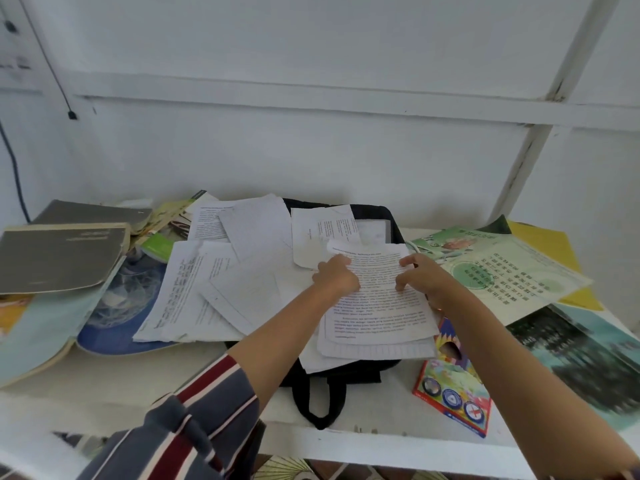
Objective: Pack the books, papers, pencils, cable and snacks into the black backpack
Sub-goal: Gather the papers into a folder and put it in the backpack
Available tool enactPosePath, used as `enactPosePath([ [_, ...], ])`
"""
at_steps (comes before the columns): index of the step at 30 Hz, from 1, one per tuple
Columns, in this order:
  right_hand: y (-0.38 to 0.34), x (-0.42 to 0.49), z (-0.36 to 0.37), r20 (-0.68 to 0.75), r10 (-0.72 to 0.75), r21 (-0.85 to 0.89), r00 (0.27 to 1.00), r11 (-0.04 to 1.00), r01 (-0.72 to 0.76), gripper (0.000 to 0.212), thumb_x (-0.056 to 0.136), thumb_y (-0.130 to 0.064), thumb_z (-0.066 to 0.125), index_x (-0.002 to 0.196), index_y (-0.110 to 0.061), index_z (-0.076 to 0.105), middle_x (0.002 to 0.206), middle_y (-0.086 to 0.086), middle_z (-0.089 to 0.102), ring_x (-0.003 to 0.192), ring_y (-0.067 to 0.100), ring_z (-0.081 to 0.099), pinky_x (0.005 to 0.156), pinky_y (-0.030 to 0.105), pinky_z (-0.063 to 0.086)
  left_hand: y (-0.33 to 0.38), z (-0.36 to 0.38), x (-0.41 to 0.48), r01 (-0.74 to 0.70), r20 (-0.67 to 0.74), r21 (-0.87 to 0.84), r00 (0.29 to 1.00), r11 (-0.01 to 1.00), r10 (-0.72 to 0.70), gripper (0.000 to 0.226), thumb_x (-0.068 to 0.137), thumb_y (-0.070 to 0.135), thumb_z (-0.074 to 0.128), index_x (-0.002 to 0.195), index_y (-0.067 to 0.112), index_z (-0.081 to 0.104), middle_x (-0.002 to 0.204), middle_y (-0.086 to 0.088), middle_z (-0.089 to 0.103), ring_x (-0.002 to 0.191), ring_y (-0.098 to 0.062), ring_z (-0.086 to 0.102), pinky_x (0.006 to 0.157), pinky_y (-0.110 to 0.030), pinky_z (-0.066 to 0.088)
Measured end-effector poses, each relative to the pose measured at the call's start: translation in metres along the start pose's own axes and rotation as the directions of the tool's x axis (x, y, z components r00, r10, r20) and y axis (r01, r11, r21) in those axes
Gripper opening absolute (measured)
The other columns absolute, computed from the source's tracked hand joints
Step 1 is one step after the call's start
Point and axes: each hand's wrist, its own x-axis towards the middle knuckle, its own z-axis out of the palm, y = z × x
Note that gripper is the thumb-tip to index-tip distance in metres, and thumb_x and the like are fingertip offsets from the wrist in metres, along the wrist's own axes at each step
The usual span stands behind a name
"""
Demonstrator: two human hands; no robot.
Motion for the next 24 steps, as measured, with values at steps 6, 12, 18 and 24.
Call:
enactPosePath([
  [6, 0.0, -0.008, -0.017, 0.0, -0.041, 0.126, 0.999, 0.991, 0.041, 0.056, 0.076, 0.014, 0.054, 0.127, -0.01, 0.046, 0.117, 0.009, 0.042, 0.086, 0.027, 0.054, 0.07, 0.037, 0.052, 0.008, 0.005, -0.007, -0.069, 0.002, -0.213, 0.997, 0.975, 0.071, 0.064, 0.08, -0.003, 0.065, 0.136, 0.015, 0.042, 0.136, -0.012, 0.041, 0.118, -0.026, 0.049, 0.091, -0.028, 0.048],
  [12, 0.0, -0.017, -0.027, -0.079, -0.118, 0.206, 0.99, 0.97, 0.132, 0.057, 0.078, 0.015, 0.054, 0.127, -0.013, 0.046, 0.123, 0.011, 0.044, 0.075, 0.021, 0.055, 0.051, 0.025, 0.048, 0.018, 0.004, -0.02, -0.14, -0.008, -0.423, 0.989, 0.895, 0.15, 0.059, 0.081, -0.011, 0.06, 0.134, 0.01, 0.043, 0.132, -0.011, 0.05, 0.109, -0.021, 0.053, 0.067, -0.016, 0.047],
  [18, -0.015, -0.026, -0.041, -0.066, -0.282, 0.442, 0.957, 0.852, 0.281, 0.054, 0.076, 0.017, 0.052, 0.117, -0.019, 0.053, 0.119, 0.007, 0.052, 0.082, 0.022, 0.061, 0.056, 0.025, 0.056, 0.029, -0.011, -0.022, -0.239, -0.172, -0.463, 0.969, 0.853, 0.178, 0.074, 0.077, 0.0, 0.07, 0.138, 0.022, 0.034, 0.135, -0.008, 0.043, 0.11, -0.02, 0.053, 0.081, -0.028, 0.052],
  [24, -0.041, -0.02, -0.043, -0.092, -0.446, 0.626, 0.89, 0.669, 0.4, 0.055, 0.075, 0.022, 0.047, 0.101, -0.024, 0.059, 0.105, 0.006, 0.063, 0.087, 0.023, 0.064, 0.066, 0.031, 0.059, 0.035, -0.045, -0.03, -0.248, -0.091, -0.599, 0.966, 0.761, 0.243, 0.092, 0.082, 0.002, 0.068, 0.146, 0.031, 0.008, 0.133, -0.003, 0.047, 0.116, -0.022, 0.053, 0.081, -0.037, 0.051],
])
